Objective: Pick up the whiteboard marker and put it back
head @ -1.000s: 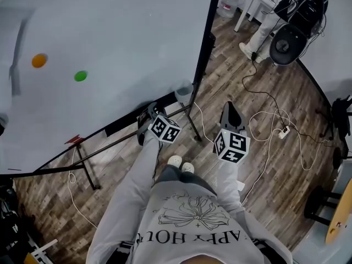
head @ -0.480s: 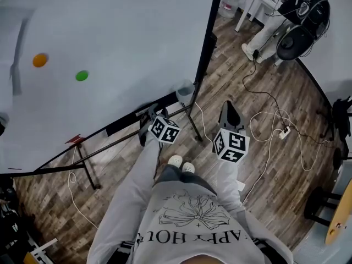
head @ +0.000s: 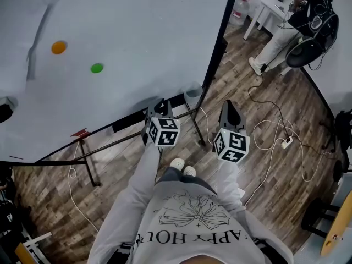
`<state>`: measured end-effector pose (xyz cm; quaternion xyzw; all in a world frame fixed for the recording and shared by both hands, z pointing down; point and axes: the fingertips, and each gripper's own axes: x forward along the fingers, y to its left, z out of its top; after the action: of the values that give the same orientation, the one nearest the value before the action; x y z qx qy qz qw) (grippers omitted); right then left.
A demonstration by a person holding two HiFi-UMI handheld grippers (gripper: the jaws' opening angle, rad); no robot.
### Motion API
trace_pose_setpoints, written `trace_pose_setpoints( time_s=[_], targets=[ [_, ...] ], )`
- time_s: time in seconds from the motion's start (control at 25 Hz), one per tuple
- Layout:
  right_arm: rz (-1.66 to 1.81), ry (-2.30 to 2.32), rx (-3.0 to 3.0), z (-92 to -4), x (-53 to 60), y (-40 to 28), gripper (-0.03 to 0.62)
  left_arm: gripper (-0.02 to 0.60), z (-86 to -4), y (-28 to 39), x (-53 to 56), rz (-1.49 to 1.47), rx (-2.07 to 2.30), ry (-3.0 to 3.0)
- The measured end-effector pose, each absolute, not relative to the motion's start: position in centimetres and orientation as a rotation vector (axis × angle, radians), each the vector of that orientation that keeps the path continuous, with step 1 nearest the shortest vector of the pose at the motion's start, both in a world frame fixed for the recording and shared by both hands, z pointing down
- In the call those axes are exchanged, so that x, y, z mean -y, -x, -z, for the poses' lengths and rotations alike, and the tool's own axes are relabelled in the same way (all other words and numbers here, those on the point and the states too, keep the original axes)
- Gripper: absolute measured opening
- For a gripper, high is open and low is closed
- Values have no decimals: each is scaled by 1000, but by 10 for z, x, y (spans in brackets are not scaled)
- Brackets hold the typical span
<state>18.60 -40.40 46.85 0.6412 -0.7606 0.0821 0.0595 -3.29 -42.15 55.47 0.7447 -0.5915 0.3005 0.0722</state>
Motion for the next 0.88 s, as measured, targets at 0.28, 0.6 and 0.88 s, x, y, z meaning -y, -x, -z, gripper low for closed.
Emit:
trace_pose_setpoints(
  time_s=[0.28,0.6,0.88],
  targets=[
    [-207,-1909,2376,-450,405,-164,5,14,-466,40,415,-468,1897,-2305],
    [-149,-1891,2436,-428,403,-151,5,8,-419,45,402,-272,1951,-2329],
    [-136,-1883,2470,-418,399,-144,3,8,-406,53,392,-203,1997,-2310]
  ],
)
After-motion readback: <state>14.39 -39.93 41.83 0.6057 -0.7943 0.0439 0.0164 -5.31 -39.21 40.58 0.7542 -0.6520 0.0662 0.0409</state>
